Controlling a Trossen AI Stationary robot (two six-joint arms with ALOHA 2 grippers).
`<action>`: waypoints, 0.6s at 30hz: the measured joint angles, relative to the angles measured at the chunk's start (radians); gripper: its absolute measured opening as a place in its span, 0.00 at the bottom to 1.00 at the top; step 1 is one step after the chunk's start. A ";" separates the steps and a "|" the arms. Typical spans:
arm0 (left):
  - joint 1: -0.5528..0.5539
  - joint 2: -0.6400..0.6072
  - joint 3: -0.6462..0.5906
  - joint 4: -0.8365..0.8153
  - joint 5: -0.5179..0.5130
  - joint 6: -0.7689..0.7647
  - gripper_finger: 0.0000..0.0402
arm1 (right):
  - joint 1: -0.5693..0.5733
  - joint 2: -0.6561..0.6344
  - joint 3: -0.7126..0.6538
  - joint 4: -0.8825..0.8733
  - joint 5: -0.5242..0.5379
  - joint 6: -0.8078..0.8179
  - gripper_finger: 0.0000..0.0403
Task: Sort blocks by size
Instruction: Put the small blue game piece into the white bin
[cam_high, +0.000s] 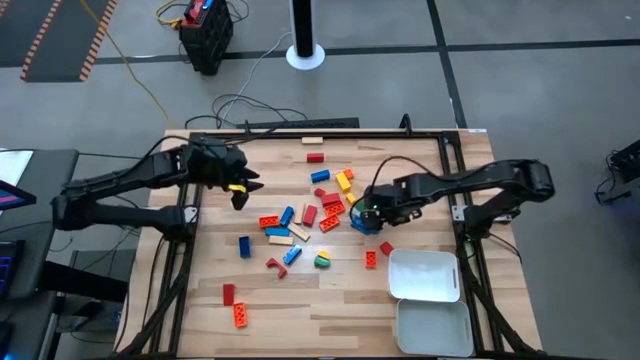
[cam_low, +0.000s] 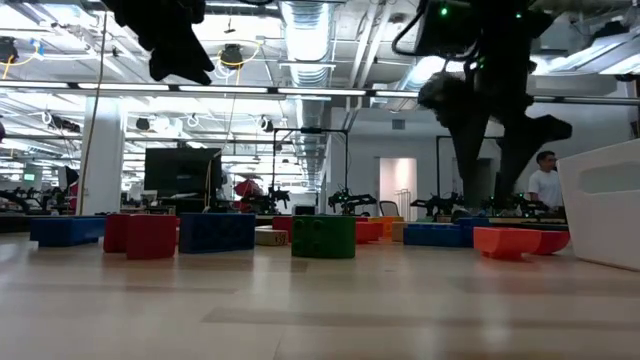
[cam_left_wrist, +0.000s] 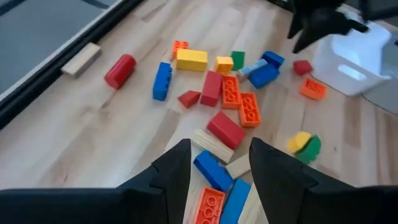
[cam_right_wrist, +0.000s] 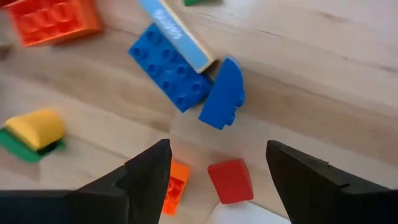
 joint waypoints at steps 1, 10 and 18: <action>0.012 0.000 0.000 0.002 0.011 0.023 0.39 | 0.006 0.012 0.000 0.001 0.008 0.021 0.72; 0.065 0.012 -0.002 -0.006 0.059 0.129 0.39 | 0.031 0.105 0.000 0.030 0.097 0.121 0.72; 0.070 0.057 -0.002 0.041 0.076 0.133 0.39 | 0.007 0.194 0.002 0.102 0.100 0.079 0.72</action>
